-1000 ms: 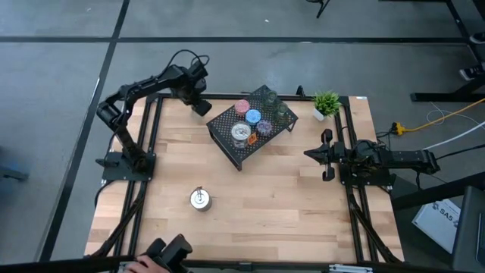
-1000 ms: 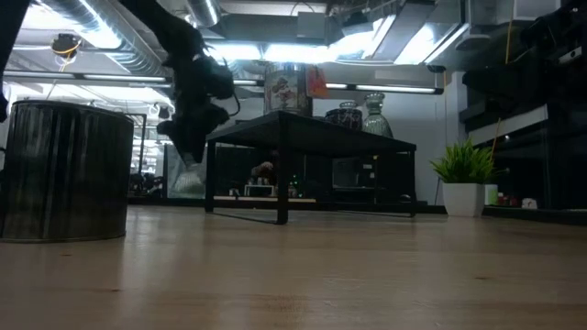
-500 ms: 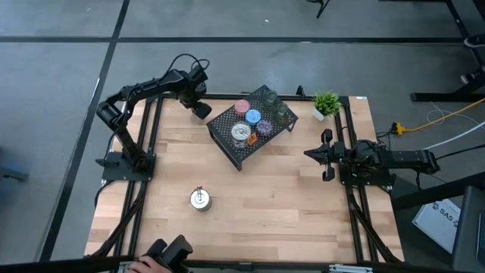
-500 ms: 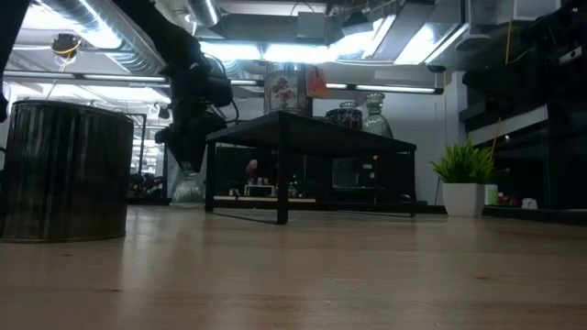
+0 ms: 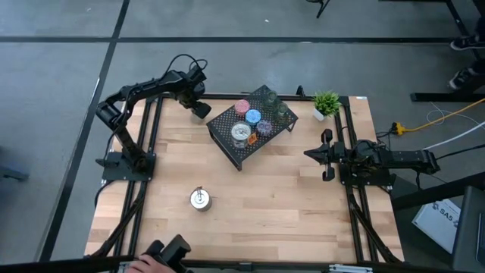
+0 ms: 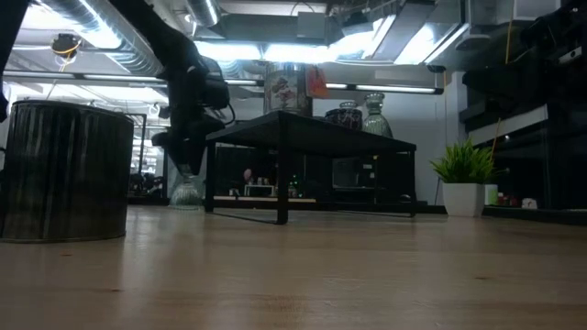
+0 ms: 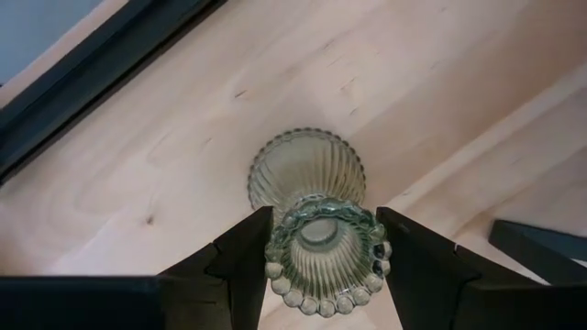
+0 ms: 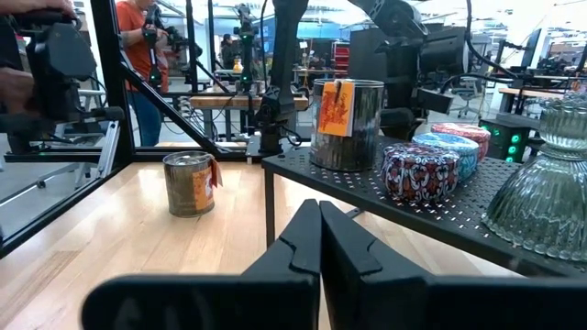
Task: Pick & Place candle stick holders
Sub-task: Put the green glass candle holder on the shelf aligned with the green glass candle holders
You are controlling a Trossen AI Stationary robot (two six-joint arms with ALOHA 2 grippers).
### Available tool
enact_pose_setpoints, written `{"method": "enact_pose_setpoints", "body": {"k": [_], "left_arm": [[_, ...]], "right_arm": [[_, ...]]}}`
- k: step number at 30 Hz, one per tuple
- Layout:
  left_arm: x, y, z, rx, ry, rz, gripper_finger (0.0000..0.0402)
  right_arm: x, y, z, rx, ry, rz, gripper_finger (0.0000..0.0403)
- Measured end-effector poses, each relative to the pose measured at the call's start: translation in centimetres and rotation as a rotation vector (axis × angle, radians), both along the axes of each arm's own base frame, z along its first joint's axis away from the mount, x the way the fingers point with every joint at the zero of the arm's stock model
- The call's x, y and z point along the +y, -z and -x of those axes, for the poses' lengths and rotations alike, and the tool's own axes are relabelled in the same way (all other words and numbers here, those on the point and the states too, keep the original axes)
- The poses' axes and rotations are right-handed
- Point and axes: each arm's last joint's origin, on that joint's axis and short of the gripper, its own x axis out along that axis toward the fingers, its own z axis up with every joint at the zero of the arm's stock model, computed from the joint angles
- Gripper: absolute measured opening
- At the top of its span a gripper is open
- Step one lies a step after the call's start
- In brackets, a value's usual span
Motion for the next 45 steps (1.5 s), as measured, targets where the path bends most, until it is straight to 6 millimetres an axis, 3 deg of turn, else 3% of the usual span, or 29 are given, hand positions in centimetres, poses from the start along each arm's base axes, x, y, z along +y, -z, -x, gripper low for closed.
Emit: {"method": "enact_pose_setpoints", "body": {"k": [18, 27, 37, 45], "left_arm": [[2.1, 0.2, 2.9, 0.011, -0.19, -0.002, 0.0182], [2.3, 0.6, 3.2, 0.017, -0.2, -0.005, 0.02], [1.2, -3.0, 3.8, -0.011, -0.244, -0.145, 0.0271], [-2.3, -7.0, 3.3, -0.076, -0.228, -0.237, 0.0294]], "right_arm": [[0.0, 0.0, 0.0, 0.0, 0.0, 0.0, 0.0], [0.0, 0.0, 0.0, 0.0, 0.0, 0.0, 0.0], [0.0, 0.0, 0.0, 0.0, 0.0, 0.0, 0.0], [0.0, 0.0, 0.0, 0.001, 0.0, 0.0, 0.0]]}}
